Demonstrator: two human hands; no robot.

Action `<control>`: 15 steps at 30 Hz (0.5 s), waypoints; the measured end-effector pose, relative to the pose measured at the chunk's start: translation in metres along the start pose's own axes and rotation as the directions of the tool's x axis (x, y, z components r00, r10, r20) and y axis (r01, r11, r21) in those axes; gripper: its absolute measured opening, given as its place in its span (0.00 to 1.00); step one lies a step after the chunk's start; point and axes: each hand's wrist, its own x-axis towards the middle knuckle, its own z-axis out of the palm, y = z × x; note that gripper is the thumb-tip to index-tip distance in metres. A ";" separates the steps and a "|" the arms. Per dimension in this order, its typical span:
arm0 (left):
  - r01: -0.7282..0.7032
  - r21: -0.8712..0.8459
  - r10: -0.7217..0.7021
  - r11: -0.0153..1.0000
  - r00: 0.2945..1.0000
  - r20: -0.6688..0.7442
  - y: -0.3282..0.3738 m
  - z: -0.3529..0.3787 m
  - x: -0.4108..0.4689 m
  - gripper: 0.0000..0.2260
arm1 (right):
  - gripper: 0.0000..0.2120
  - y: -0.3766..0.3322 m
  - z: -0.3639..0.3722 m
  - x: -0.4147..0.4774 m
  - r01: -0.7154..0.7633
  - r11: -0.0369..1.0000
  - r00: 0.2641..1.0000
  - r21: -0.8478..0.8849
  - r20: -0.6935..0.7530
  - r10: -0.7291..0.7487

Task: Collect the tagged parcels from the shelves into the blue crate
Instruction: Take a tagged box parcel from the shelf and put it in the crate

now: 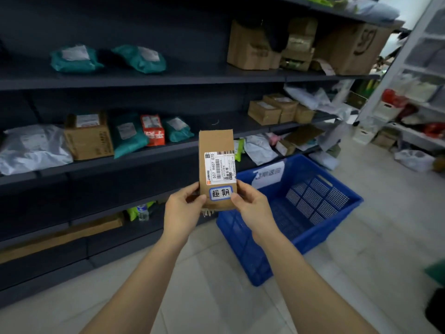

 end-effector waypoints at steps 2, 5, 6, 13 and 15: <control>0.029 -0.026 -0.029 0.999 1.000 0.010 0.001 0.039 -0.003 0.18 | 0.18 0.011 -0.036 0.007 -0.016 1.000 1.000 -0.002 -0.021 0.016; 0.073 -0.038 -0.071 0.997 0.996 0.045 0.001 0.091 -0.003 0.18 | 0.17 0.027 -0.084 0.018 -0.060 0.998 0.997 0.002 -0.056 0.060; 0.076 -0.035 -0.074 0.997 0.995 0.061 0.000 0.108 -0.001 0.18 | 0.17 0.031 -0.098 0.023 -0.074 0.997 0.995 -0.005 -0.067 0.073; 0.127 -0.003 -0.125 0.992 0.979 0.158 -0.011 0.212 0.037 0.17 | 0.16 0.059 -0.180 0.078 -0.144 0.989 0.983 0.017 -0.111 0.145; 0.121 0.009 -0.121 0.993 0.979 0.163 -0.013 0.241 0.053 0.17 | 0.16 0.069 -0.201 0.101 -0.168 0.986 0.979 0.010 -0.116 0.168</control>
